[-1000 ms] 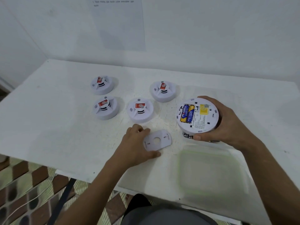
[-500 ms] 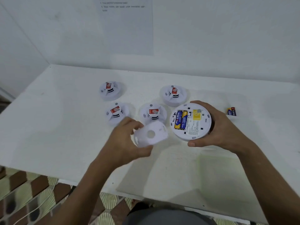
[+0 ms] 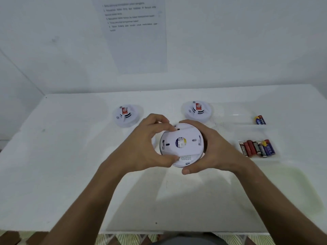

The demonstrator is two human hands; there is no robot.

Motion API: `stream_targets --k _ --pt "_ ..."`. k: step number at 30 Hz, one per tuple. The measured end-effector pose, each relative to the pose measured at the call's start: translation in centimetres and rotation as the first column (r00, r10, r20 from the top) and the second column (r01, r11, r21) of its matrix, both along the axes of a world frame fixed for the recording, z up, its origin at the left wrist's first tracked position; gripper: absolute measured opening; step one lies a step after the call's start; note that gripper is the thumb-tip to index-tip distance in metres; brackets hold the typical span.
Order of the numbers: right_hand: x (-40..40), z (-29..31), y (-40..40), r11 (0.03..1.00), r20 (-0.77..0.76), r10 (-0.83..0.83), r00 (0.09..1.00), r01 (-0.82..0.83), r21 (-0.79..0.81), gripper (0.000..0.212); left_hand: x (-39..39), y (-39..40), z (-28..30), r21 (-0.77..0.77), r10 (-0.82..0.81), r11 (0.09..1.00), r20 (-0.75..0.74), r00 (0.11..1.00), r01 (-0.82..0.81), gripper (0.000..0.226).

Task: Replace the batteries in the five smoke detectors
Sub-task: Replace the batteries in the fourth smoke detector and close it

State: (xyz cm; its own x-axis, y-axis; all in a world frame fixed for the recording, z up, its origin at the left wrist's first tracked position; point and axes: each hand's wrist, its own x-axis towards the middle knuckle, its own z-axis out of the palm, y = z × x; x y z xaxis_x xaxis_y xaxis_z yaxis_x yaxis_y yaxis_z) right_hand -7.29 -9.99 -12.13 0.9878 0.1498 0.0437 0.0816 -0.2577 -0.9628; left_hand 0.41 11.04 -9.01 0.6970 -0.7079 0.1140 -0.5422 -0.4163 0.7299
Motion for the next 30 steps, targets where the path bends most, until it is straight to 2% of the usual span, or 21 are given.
stream_targets --k 11,14,18,21,25,30 --pt "0.9 -0.7 3.4 0.995 0.007 -0.080 0.997 0.080 -0.055 0.096 2.5 3.1 0.3 0.116 -0.080 0.990 -0.022 0.997 0.082 0.057" --pt "1.4 -0.4 4.0 0.995 0.022 -0.090 0.996 0.091 -0.048 0.094 3.0 3.6 0.3 0.089 -0.083 0.992 -0.077 0.994 0.089 0.059" --pt "2.0 -0.2 4.5 0.995 0.039 -0.095 0.995 0.096 -0.026 0.093 3.6 4.6 0.4 0.002 -0.073 0.997 -0.318 0.945 0.077 0.064" --pt "2.6 -0.3 4.9 0.996 0.044 -0.091 0.995 0.092 -0.022 0.091 4.4 5.1 0.2 -0.039 -0.103 0.995 -0.402 0.910 0.095 0.066" --pt "3.3 -0.5 5.1 0.997 0.043 -0.076 0.996 0.076 -0.014 0.089 5.2 5.3 -0.5 -0.122 -0.138 0.988 -0.396 0.908 0.097 0.062" --pt "3.9 -0.6 5.0 0.997 0.044 -0.070 0.997 0.072 -0.025 0.090 5.8 5.3 -0.9 -0.125 -0.146 0.986 -0.365 0.919 0.107 0.062"
